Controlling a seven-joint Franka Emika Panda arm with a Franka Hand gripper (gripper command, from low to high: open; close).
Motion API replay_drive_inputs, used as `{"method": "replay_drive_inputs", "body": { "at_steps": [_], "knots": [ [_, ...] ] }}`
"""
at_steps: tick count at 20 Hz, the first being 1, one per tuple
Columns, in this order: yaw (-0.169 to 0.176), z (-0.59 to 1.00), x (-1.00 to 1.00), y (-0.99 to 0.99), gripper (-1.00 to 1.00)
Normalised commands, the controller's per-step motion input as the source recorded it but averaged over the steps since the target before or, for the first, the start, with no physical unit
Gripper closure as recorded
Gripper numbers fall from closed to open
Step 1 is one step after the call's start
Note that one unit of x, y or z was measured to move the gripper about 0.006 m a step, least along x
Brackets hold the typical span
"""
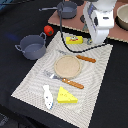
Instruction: Interact with the objects in diverse but meaningful ways.
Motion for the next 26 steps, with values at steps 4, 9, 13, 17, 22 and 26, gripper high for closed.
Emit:
{"method": "replay_drive_inputs", "body": {
  "at_steps": [4,9,13,17,22,26],
  "knots": [
    [-0.033,0.02,-0.8,-0.14,-1.0],
    [-0.001,-0.19,-0.93,-0.09,-1.0],
    [0.0,-0.26,-1.0,-0.01,-1.0],
    [0.0,-0.29,-1.0,0.0,-1.0],
    [0.0,-0.33,-1.0,0.04,-1.0],
    [0.0,-0.36,-0.93,0.11,-1.0]
  ]
}}
